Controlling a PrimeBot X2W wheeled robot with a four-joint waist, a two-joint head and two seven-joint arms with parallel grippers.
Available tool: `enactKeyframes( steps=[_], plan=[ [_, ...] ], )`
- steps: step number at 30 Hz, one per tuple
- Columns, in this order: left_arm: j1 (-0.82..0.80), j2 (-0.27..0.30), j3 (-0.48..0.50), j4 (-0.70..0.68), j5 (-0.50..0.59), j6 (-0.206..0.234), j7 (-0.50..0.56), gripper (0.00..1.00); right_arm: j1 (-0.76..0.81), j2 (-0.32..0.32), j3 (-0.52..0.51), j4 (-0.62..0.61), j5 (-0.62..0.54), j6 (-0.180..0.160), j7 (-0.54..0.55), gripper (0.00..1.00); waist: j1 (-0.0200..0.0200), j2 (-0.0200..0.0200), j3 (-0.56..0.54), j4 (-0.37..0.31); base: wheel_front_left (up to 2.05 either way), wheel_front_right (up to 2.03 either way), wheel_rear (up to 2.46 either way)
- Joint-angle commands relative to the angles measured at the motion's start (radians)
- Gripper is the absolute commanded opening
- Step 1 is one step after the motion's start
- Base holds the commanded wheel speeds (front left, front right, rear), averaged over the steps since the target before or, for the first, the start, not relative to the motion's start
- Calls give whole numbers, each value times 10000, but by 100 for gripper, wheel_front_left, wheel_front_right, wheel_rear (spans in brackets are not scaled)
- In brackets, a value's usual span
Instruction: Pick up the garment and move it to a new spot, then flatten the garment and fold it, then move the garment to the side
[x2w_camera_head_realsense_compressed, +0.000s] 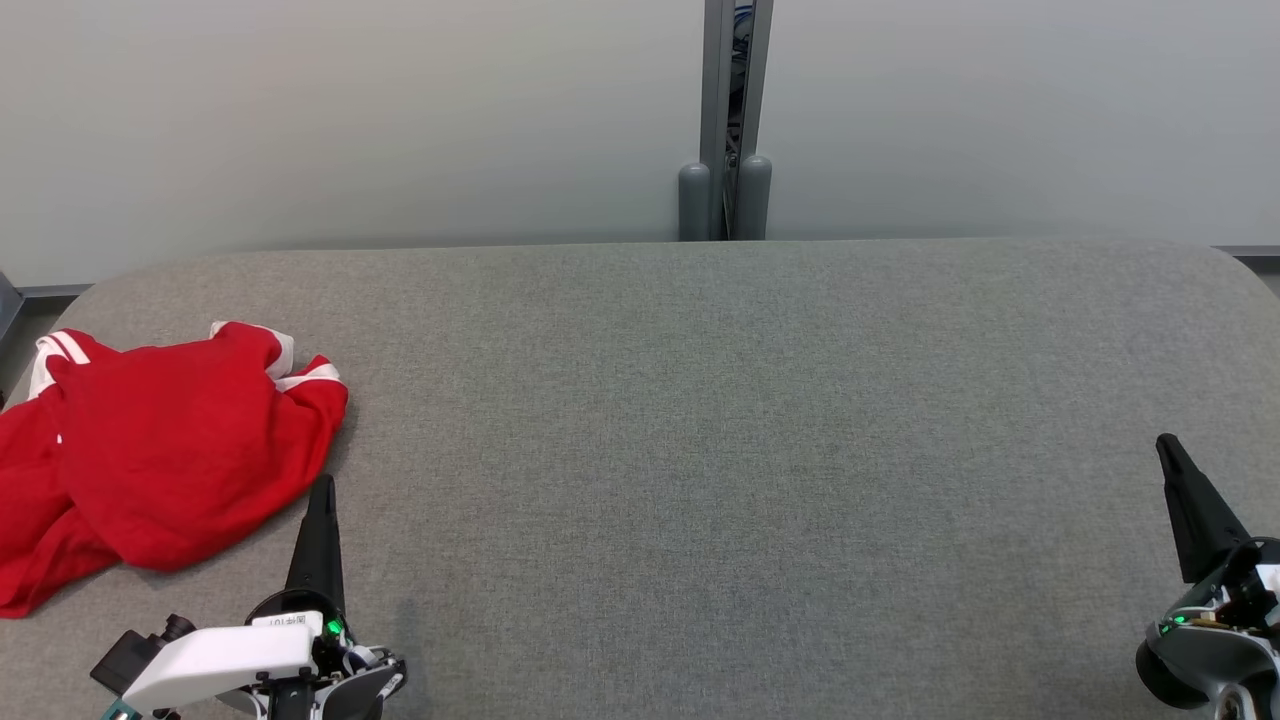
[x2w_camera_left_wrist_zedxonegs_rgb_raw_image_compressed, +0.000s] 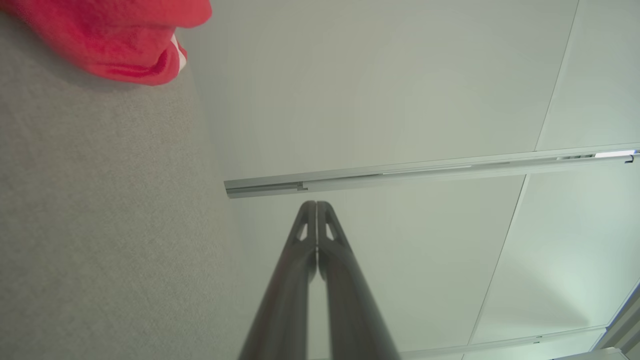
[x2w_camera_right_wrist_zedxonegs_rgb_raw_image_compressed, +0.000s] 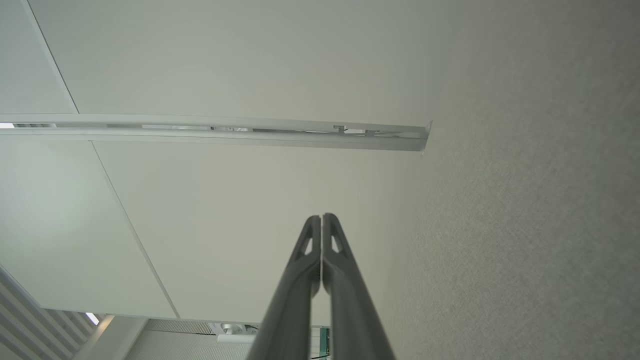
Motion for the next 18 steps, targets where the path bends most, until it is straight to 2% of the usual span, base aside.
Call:
enactKeyframes(
  steps=[1,18],
  plan=[
    [-116,34,16,-25,-15,-29,28,0,0,-54,-9,-34,23,4,23,0,0,-1,0,0,0,0,0],
    [-117,35,18,-25,-15,-29,28,0,0,-54,-10,-34,23,4,23,0,0,-1,0,0,0,0,0]
  ],
)
